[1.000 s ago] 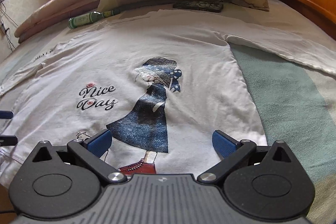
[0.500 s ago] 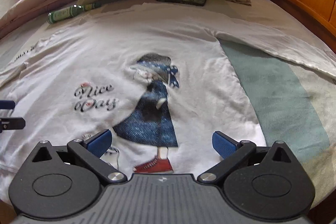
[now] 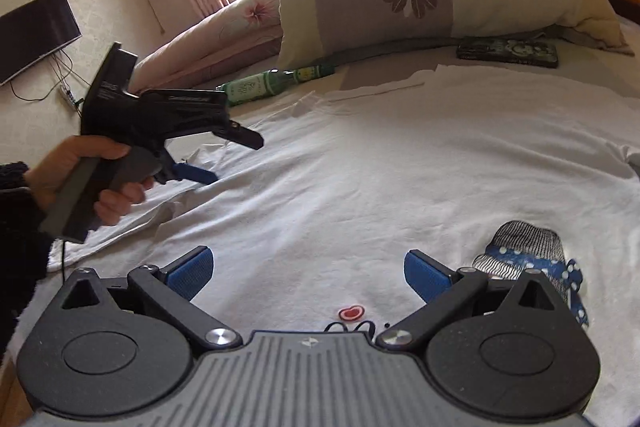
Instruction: Fold clothes
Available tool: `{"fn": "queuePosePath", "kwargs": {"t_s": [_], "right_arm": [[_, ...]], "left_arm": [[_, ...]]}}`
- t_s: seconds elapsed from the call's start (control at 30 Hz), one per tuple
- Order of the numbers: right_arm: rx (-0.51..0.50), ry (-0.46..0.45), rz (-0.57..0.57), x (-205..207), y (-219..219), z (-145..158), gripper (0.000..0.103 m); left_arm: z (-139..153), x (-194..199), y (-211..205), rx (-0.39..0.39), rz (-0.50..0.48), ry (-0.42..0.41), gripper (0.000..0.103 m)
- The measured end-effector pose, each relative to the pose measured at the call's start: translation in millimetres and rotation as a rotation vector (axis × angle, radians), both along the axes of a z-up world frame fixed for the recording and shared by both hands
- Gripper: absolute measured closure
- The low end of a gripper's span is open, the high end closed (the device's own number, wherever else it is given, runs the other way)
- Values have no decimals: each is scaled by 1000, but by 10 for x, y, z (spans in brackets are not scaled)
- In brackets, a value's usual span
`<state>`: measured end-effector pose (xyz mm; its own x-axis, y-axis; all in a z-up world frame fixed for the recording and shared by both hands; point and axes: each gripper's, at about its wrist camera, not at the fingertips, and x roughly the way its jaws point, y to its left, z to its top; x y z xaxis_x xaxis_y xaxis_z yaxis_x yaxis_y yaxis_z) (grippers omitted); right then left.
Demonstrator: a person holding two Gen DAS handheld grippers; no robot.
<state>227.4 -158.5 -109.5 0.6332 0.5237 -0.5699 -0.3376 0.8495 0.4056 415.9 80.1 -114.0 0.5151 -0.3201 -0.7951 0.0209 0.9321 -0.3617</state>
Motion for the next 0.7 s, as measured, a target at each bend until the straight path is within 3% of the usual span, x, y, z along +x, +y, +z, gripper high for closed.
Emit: {"fn": "queuePosePath", "kwargs": {"t_s": [0.3, 0.43, 0.47, 0.57, 0.7], "right_arm": [[-31, -20, -40, -2, -196, 53, 0], [-180, -1, -91, -11, -106, 15, 0], [-211, 13, -92, -16, -80, 5, 0], [-279, 27, -73, -66, 4, 15, 0], [-271, 25, -2, -154, 95, 55, 0]], "left_arm": [[-80, 626, -321, 244, 48, -88, 1], [68, 541, -396, 315, 28, -50, 3], [144, 459, -396, 316, 27, -55, 3], [350, 158, -378, 226, -21, -39, 1], [319, -141, -385, 70, -61, 69, 1]]}}
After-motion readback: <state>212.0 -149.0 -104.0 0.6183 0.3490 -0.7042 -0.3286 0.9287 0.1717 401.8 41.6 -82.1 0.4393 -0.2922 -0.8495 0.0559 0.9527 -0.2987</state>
